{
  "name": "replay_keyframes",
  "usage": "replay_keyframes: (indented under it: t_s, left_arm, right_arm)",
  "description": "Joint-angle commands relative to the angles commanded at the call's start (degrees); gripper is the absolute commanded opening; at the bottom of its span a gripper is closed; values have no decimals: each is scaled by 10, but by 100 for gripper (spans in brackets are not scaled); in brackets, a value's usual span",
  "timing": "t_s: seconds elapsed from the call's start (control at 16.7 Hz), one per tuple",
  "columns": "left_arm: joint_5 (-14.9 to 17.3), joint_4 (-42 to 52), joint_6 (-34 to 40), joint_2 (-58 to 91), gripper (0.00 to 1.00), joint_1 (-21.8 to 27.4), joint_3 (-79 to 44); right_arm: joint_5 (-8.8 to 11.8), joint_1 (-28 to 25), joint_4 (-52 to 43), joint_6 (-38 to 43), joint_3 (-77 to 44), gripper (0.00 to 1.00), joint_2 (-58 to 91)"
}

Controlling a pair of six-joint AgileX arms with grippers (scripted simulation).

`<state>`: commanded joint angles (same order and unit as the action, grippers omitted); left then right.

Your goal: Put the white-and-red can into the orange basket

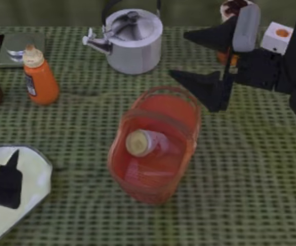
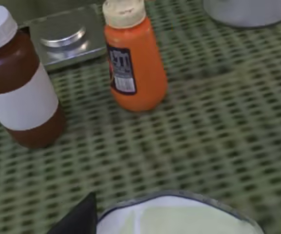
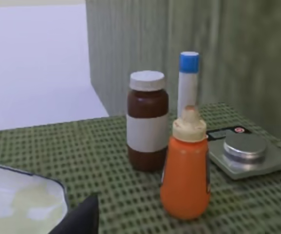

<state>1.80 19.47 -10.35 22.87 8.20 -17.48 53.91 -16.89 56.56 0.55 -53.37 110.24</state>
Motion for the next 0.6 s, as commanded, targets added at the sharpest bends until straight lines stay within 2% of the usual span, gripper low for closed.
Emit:
replay_keyframes:
  t_s: [0.24, 0.6]
  left_arm:
    - [4, 136, -96, 185, 100, 64, -177]
    - [-1, 331, -271, 488, 100, 168, -505]
  right_arm:
    - [-95, 29, -100, -5, 104, 100, -188]
    - [-266, 79, -280, -8, 278, 100, -521]
